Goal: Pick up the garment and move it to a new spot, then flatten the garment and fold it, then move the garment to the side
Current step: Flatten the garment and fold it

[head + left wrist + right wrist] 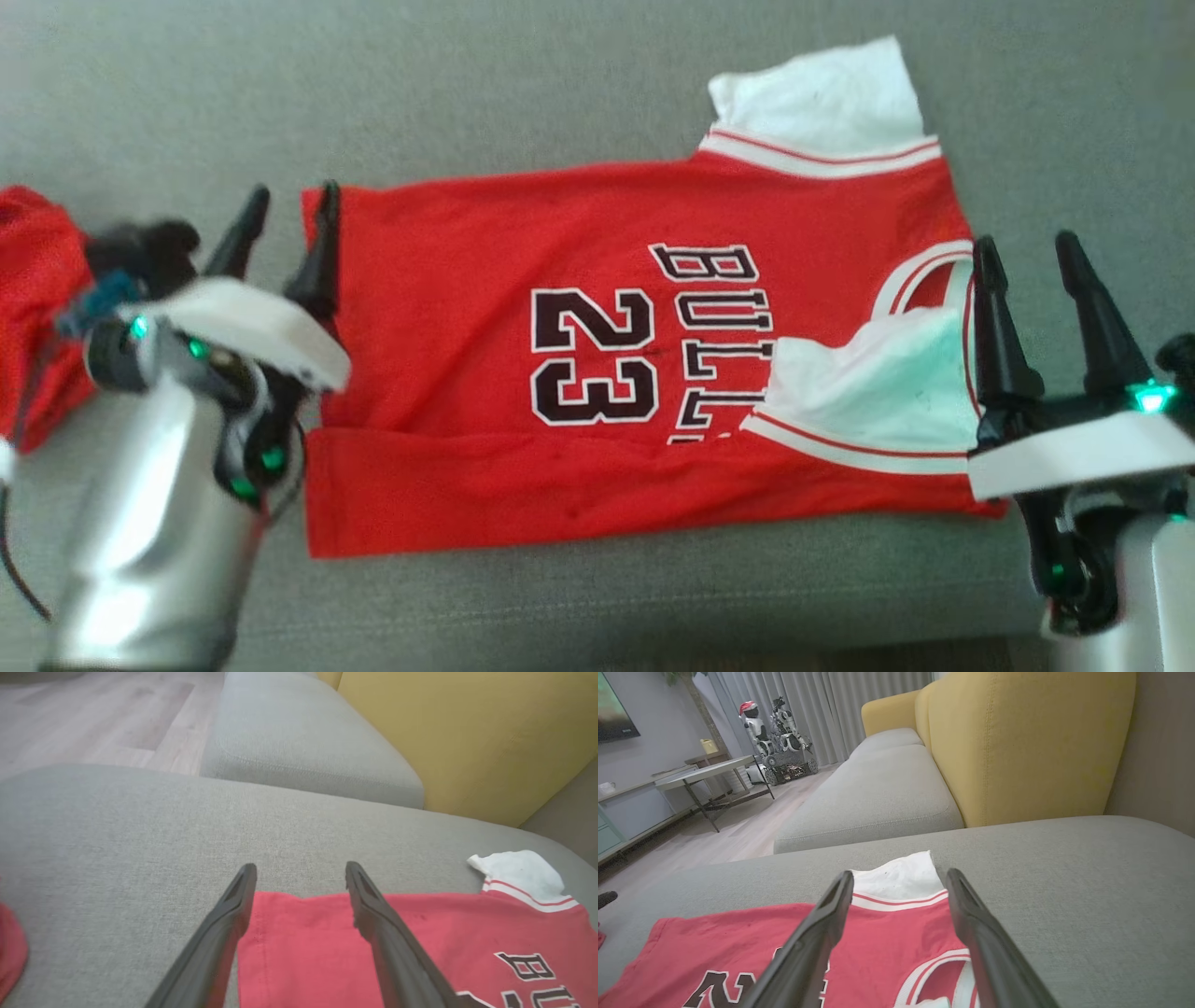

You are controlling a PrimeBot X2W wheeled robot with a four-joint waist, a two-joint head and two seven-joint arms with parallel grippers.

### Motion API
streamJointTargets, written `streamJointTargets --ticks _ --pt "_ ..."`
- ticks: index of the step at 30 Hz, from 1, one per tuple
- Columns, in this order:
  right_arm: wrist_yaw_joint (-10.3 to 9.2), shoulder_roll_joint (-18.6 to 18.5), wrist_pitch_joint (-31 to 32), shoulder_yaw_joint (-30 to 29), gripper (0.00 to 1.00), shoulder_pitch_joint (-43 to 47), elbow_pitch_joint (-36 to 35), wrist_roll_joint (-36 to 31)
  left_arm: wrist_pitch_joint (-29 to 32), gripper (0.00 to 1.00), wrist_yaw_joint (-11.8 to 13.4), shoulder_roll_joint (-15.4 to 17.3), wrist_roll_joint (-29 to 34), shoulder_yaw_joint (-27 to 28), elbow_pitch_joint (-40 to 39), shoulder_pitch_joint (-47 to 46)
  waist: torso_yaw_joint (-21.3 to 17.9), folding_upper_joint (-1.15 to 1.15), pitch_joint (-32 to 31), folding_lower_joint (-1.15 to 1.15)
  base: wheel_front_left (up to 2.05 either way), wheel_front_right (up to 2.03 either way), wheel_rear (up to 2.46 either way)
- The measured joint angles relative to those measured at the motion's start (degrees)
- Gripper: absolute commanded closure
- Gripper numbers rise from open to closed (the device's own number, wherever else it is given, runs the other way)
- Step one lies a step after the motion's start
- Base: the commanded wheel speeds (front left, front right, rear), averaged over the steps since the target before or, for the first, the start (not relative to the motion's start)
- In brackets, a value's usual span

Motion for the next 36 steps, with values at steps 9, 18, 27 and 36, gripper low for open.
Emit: streamJointTargets --ticks 9,18,27,36 --pt "0.00 0.1 -1.1 1.3 0.00 -3.0 2.8 1.2 1.7 0.00 -5.8 -0.3 -3.3 0.9 19.1 -10.5 -2.1 0.00 5.9 0.01 0.00 0.00 0.00" --pt "0.00 0.1 -1.9 0.7 0.00 -4.4 5.2 2.8 1.0 1.00 -8.4 -1.6 -4.7 0.4 28.9 -15.4 -2.5 0.00 6.0 0.00 0.00 0.00 0.00" --pt "0.00 -3.1 -2.0 -2.7 0.00 -14.7 12.7 3.7 -3.0 1.00 -9.3 -2.3 -4.7 -1.8 33.0 -17.5 -1.9 0.00 5.8 0.00 0.00 0.00 0.00" --pt "0.00 -9.2 2.2 -1.2 0.00 -39.3 33.8 6.4 -4.9 1.00 -9.4 -5.7 -4.7 -5.0 34.9 -22.8 1.8 0.00 7.9 0.00 0.00 0.00 0.00"
